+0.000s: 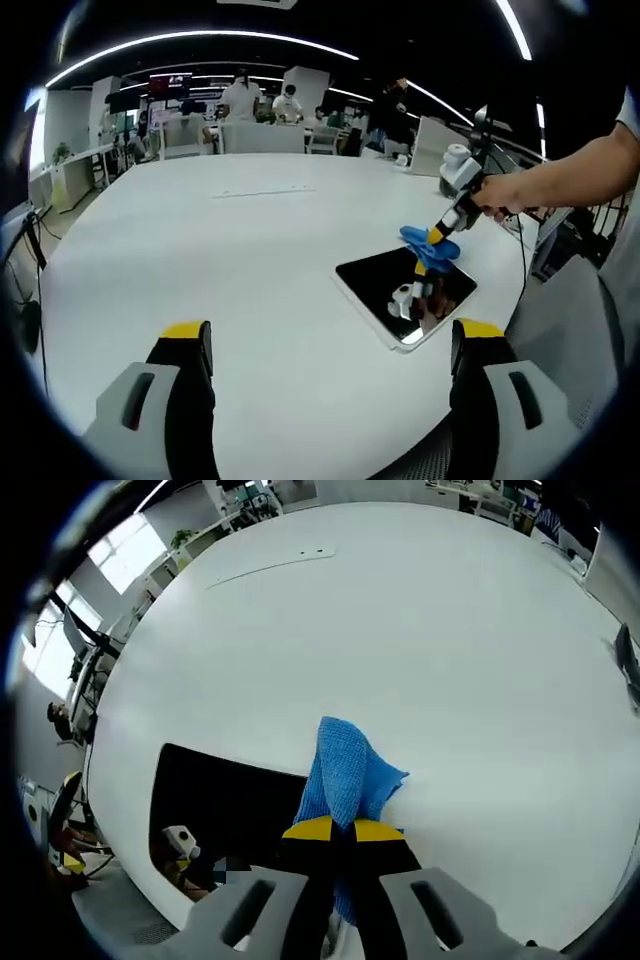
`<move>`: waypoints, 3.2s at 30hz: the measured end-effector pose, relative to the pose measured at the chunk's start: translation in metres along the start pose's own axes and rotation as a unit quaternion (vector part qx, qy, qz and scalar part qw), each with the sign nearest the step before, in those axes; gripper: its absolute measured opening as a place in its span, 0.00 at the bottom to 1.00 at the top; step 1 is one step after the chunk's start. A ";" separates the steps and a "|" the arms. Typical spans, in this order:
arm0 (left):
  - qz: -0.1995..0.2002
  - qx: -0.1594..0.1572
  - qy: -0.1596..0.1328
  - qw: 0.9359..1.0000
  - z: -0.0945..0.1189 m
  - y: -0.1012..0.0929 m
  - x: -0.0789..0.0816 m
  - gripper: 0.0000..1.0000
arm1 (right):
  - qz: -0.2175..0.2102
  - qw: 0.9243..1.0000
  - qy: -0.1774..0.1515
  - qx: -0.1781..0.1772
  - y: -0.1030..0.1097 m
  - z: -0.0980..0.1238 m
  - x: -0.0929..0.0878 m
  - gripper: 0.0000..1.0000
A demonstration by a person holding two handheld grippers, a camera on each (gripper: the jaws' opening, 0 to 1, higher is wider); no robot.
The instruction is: Wipe the mirror surface with the cleaning cloth until all visible marks leave the cleaned area.
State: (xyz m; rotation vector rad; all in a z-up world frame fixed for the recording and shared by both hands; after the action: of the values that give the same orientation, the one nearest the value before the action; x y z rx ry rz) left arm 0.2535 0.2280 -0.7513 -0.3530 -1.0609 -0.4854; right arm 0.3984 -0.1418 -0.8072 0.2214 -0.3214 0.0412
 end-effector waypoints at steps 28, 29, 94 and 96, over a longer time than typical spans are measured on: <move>-0.002 0.004 -0.003 1.000 0.000 -0.001 0.001 0.99 | -0.002 0.999 -0.046 -0.003 -0.061 0.084 -0.028 0.00; -0.002 0.005 -0.003 1.000 0.000 0.000 0.001 0.99 | -0.001 0.999 -0.046 -0.004 -0.062 0.084 -0.029 0.00; -0.007 0.003 -0.050 0.999 0.017 0.004 0.041 0.99 | 0.143 0.935 -0.304 0.113 -0.099 0.135 -0.096 0.99; -0.006 0.014 -0.043 0.999 0.020 0.000 0.038 0.99 | 0.149 0.933 -0.307 0.115 -0.102 0.134 -0.103 0.99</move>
State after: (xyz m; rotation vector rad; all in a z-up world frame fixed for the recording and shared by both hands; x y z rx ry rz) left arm 0.2539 0.2305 -0.7083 -0.3447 -1.1531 -0.4694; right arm 0.2671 -0.2714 -0.7375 0.4165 -0.9774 0.3147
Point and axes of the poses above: the point that each gripper's makers call its tool centre point, and the gripper's own axes: z roughly backward along the fingers, y roughly to its left, x roughly out of its top, the point moved 7 cm from there along z, roughly backward along the fingers, and after that the axes turned 8 degrees about -z, right-handed, at the moved point
